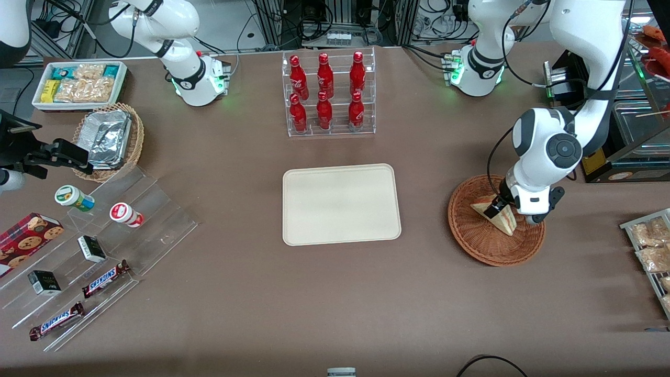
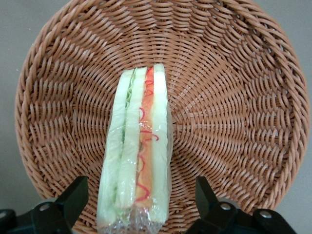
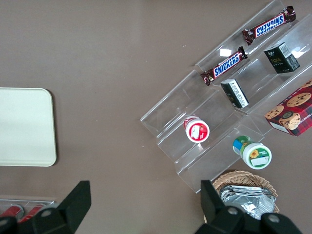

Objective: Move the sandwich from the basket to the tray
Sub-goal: 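Lower the left gripper and close it on the wrapped sandwich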

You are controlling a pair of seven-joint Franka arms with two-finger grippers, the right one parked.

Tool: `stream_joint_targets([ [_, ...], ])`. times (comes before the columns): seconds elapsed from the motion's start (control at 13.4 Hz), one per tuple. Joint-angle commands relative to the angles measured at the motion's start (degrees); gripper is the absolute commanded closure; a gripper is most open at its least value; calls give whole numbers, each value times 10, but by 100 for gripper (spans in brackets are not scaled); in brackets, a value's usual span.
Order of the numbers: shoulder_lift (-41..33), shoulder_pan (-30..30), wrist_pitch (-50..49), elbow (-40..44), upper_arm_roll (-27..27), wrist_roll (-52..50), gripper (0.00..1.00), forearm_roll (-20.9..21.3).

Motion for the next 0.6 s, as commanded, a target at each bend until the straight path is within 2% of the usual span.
stream_joint_targets([
  [0.0,1,-1,11,-1,-1,-16,68,2],
  [0.07,1,-1,11,0,-1,-17,94,2],
  [0.15,1,-1,10,0,-1,-16,100,2],
  [0.37,-7,-1,3,3,0,-14,100,2],
  [0.52,-21,-1,-41,18,0,-8,100,3],
])
